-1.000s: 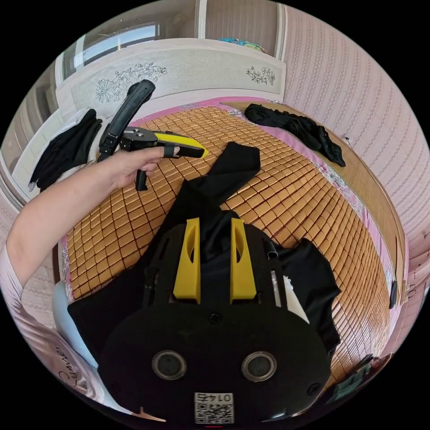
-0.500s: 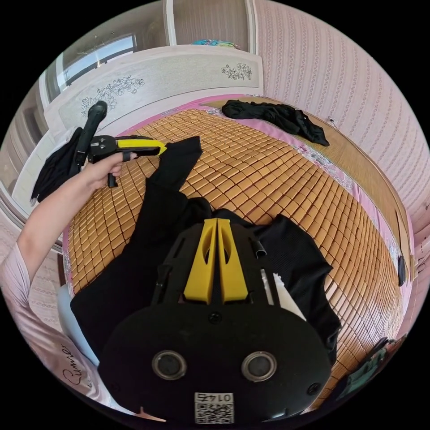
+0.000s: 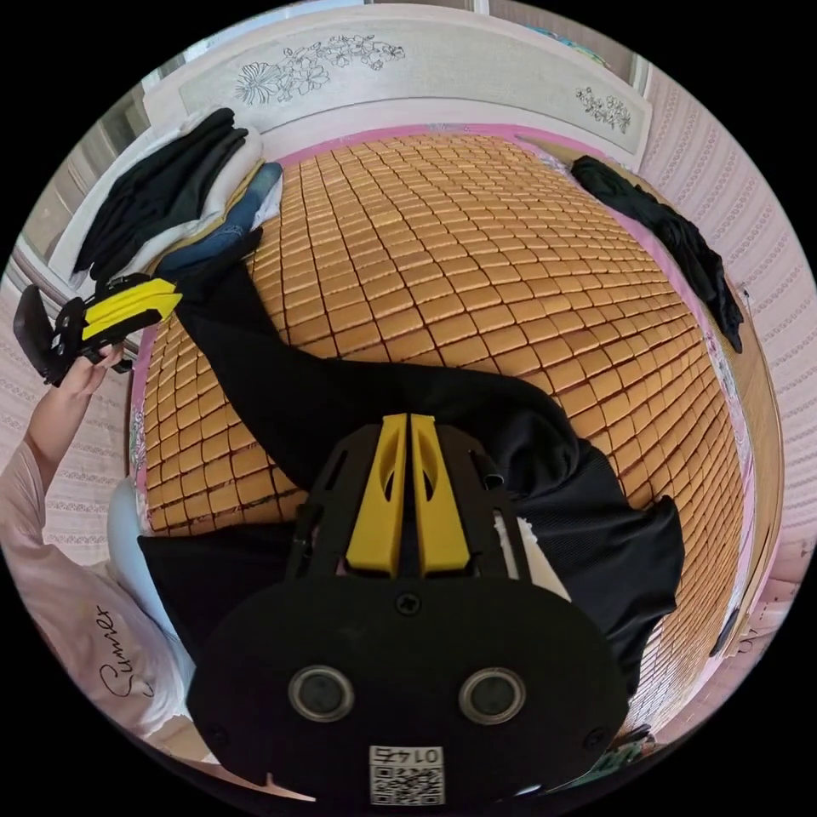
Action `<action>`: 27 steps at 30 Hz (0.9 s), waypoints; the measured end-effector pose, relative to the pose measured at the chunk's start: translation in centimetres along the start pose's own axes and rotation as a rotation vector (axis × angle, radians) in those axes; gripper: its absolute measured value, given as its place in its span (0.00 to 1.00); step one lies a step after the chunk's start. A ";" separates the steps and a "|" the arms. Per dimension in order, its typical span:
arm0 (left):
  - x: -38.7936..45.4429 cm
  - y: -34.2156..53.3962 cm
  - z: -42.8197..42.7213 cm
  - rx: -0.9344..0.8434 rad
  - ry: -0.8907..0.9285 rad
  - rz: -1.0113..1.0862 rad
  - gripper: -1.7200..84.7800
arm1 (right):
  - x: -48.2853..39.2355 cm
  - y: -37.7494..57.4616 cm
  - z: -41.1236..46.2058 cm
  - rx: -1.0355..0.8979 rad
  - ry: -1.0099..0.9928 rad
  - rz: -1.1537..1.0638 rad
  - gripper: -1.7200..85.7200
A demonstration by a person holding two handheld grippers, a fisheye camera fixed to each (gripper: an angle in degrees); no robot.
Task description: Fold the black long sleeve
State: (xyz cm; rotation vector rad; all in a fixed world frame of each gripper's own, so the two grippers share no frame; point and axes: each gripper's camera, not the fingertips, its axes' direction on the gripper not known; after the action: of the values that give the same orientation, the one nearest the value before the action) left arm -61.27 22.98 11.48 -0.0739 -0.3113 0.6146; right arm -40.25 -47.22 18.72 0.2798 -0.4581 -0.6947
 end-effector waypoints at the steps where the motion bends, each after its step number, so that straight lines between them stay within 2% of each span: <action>1: -0.2 0.4 -0.2 0.000 0.006 -0.002 0.01 | -0.1 -0.3 -0.1 -0.009 0.025 0.004 0.02; 5: -1.5 1.7 -2.6 0.032 0.037 -0.043 0.01 | 0.2 -0.5 -1.2 0.065 0.118 0.028 0.01; 9: -2.8 3.8 -5.5 0.063 0.119 -0.105 0.01 | 2.5 -0.6 -2.3 0.171 0.041 0.150 0.02; 12: -3.1 6.3 -5.5 -0.006 0.193 -0.137 0.01 | 3.3 -1.4 -0.2 0.109 -0.018 0.170 0.01; 15: -3.1 8.7 -4.3 -0.148 0.259 -0.148 0.01 | 2.7 -2.0 1.3 0.073 0.003 0.149 0.01; 17: -3.7 8.9 -4.8 -0.182 0.226 -0.133 0.01 | 2.3 -2.3 1.4 0.067 0.030 0.137 0.01; 21: -4.1 5.3 -6.3 -0.027 0.060 -0.048 0.02 | 1.7 -3.2 1.8 0.039 0.066 0.118 0.01; 22: -4.1 3.6 -5.3 -0.017 0.007 -0.030 0.04 | 1.6 -3.4 1.9 0.034 0.073 0.119 0.01; 24: -4.3 1.3 -1.7 -0.127 -0.002 -0.019 0.09 | 1.5 -3.6 2.0 0.029 0.079 0.128 0.01; 26: -5.7 0.4 3.4 -0.269 0.105 -0.048 0.10 | 1.5 -3.6 2.1 0.029 0.076 0.154 0.01; 27: -6.5 0.6 3.8 -0.248 0.144 -0.078 0.09 | 1.6 -3.7 2.2 0.030 0.065 0.167 0.01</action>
State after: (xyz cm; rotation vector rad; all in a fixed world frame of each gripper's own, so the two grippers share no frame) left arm -67.75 19.61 13.30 -0.3414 -0.2479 0.4878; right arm -42.28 -51.18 19.65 0.2880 -0.4249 -0.5151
